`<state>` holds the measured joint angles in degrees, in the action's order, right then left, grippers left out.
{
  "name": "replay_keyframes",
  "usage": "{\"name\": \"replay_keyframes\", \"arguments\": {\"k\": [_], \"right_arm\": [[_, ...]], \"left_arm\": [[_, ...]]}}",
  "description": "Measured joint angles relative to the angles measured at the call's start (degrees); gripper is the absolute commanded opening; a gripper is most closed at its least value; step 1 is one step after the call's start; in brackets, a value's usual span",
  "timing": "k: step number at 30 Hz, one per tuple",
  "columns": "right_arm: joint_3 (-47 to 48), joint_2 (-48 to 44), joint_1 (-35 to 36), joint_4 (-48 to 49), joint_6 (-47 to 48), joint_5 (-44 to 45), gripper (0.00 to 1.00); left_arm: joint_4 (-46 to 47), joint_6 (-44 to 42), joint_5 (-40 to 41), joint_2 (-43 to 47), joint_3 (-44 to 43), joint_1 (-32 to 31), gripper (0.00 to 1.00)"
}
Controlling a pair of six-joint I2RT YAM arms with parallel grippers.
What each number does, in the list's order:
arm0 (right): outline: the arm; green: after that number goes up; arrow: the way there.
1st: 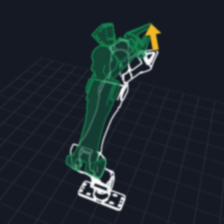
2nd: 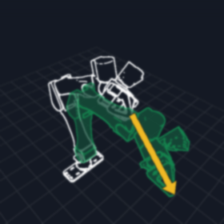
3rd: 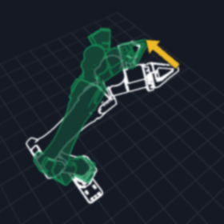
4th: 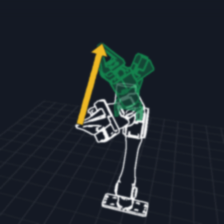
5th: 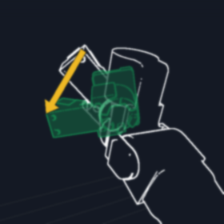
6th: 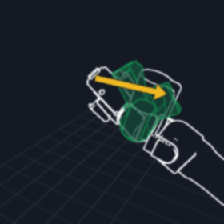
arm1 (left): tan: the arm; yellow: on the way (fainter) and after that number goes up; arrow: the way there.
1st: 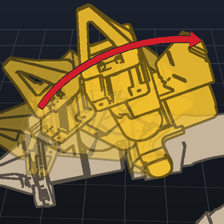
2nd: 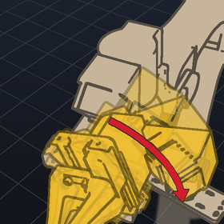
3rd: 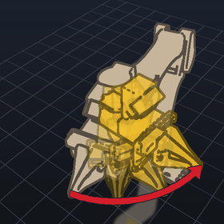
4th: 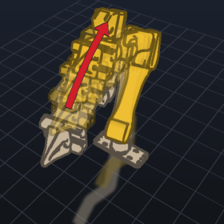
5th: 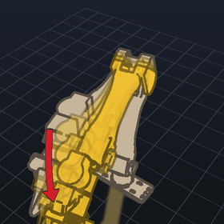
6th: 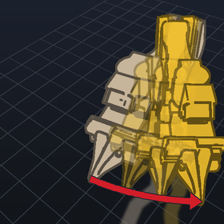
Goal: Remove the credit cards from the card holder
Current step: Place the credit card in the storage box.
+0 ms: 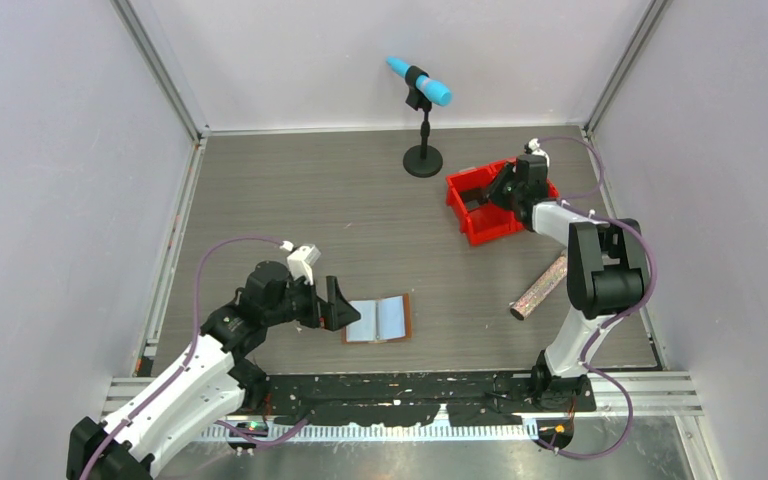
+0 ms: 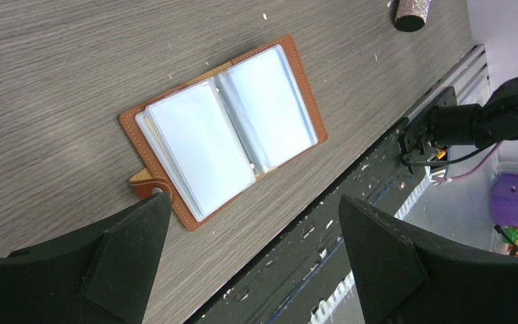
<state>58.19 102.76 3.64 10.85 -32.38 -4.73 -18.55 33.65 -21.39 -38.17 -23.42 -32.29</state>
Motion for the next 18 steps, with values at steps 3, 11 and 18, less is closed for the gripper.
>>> {"name": "replay_keyframes", "arguments": {"k": [3,11,18], "right_arm": [[2.1,-0.33,0.0,-2.43,0.94,0.22,0.33],[3.67,-4.9,0.02,-8.92,2.8,0.13,0.34],[2.01,-15.87,2.89,-14.88,4.26,-0.63,0.38]], "left_arm": [[-0.55,0.39,1.03,0.09,-0.04,0.0,0.99],[-3.56,2.08,6.69,0.02,-0.04,0.0,0.99],[-5.11,2.43,9.53,-4.24,-0.04,0.0,0.83]]}}
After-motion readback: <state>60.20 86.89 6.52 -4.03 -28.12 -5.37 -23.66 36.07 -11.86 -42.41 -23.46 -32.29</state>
